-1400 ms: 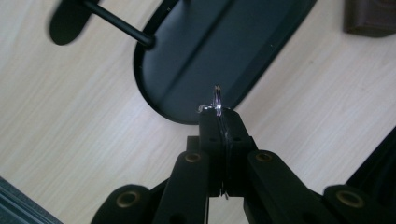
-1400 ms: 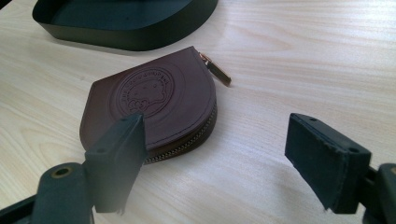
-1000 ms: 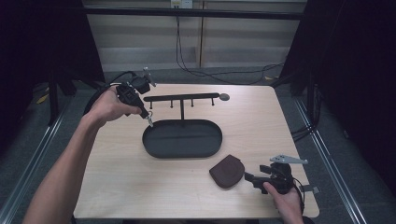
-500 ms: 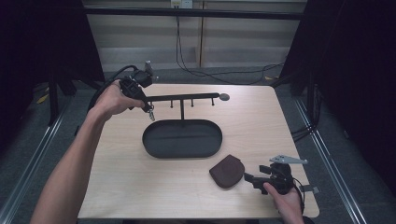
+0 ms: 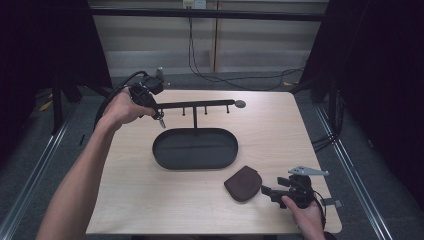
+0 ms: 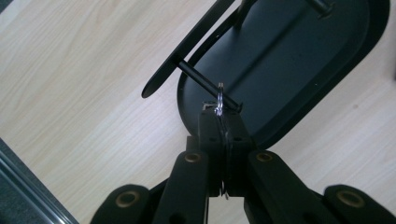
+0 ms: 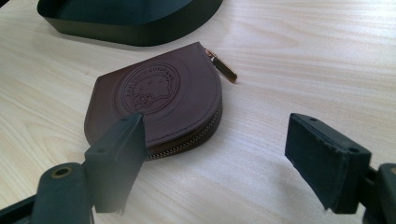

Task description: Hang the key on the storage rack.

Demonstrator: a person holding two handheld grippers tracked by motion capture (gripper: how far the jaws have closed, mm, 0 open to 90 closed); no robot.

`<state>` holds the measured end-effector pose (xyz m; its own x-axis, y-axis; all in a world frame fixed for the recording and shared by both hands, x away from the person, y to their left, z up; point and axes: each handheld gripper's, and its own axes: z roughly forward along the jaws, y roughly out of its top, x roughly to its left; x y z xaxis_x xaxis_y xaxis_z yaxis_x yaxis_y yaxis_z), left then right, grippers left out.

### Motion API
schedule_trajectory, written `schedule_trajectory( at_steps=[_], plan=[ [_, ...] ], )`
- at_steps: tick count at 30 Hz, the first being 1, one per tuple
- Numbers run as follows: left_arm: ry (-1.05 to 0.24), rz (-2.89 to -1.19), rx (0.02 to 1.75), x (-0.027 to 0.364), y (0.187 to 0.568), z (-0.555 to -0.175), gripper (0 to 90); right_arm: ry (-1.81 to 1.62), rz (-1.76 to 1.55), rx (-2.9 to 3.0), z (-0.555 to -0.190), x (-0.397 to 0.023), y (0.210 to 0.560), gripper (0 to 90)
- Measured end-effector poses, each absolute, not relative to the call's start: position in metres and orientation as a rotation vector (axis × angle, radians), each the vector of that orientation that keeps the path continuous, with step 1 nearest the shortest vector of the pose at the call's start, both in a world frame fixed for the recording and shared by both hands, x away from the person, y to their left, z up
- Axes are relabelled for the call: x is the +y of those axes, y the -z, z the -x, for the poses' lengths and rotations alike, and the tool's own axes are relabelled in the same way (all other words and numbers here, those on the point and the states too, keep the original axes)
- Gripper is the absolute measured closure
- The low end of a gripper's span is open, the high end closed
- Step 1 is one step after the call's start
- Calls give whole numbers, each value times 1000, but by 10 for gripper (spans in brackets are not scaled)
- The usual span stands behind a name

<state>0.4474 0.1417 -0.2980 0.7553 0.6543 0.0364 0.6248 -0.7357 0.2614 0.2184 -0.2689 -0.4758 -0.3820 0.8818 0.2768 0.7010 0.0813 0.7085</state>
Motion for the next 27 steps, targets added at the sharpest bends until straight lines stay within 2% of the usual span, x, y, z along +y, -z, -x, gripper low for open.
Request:
schedule_trajectory(
  at_steps=[21, 27],
  plan=[
    [-162, -2686, 1019, 148, 307, -451, 873, -1176, -1601, 2144, -220, -267, 476, 205],
    [-163, -2648, 1057, 153, 311, -448, 814, -1176, -1602, 2142, -221, -267, 477, 205]
  ],
)
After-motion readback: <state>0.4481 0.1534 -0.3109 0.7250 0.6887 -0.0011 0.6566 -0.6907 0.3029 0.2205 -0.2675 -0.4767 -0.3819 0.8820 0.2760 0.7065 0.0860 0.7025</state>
